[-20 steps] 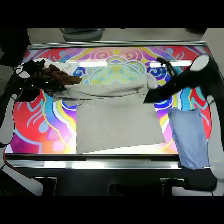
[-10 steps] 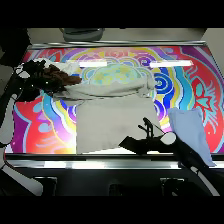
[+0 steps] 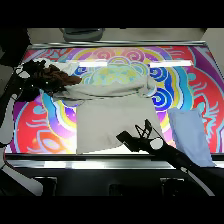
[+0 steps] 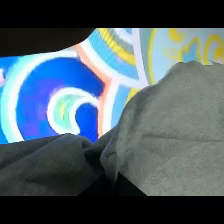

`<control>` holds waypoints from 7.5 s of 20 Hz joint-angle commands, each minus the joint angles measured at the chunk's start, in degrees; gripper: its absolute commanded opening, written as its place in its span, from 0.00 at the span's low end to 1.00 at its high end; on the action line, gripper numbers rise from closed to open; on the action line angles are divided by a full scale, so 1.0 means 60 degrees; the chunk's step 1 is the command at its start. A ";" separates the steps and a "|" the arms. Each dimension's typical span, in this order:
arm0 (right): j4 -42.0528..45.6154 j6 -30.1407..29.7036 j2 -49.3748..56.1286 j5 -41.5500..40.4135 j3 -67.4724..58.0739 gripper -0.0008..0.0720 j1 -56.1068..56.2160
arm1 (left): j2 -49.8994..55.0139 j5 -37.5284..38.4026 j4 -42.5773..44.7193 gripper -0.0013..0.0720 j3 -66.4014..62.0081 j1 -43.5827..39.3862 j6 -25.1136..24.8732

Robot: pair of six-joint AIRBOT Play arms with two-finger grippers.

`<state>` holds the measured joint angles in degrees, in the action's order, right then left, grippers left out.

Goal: Fold the shirts.

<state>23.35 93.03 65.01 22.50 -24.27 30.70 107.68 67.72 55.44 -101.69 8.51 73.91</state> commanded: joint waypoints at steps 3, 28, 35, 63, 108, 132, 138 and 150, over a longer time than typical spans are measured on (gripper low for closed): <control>0.0044 0.0091 0.0878 -0.1064 -0.0517 0.08 0.0109 | 0.0007 0.0015 0.0004 0.05 -0.0007 -0.0004 -0.0007; 0.5621 -0.4575 -0.1286 1.0058 -0.1432 0.91 -0.6827 | 0.0029 0.1752 0.0004 0.05 -0.0011 0.0015 -0.0004; 0.3832 -0.3763 -0.0987 0.6273 0.0627 0.86 -0.4834 | 0.0022 0.1993 0.0004 0.05 -0.0015 0.0015 0.0004; 1.3344 -0.3574 -0.2652 0.8437 -1.5682 0.07 -0.4160 | -1.0451 -0.1821 0.1974 0.05 -0.2769 0.0670 0.2721; 0.8586 -0.5606 0.8743 1.1489 -1.4998 0.07 -0.5260 | -0.0780 0.2065 0.2415 0.05 0.2306 0.0448 0.1909; 0.7861 -0.6666 0.4623 1.1781 -0.9541 0.69 -0.7960 | -0.6226 0.1184 0.1574 0.57 1.1194 0.1778 0.0310; 0.7643 -0.6692 0.3912 1.1224 -0.7759 0.75 -0.7927 | -0.6226 0.0510 0.1432 0.12 1.1683 0.1548 0.0350; 0.7450 -0.5788 0.4375 0.8969 -0.6167 0.67 -0.7508 | -0.6247 0.0270 0.1424 0.05 1.1377 0.1552 0.0168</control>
<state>69.41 56.14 89.76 80.09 -61.87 -14.66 70.26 72.12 63.83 -32.86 17.76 75.18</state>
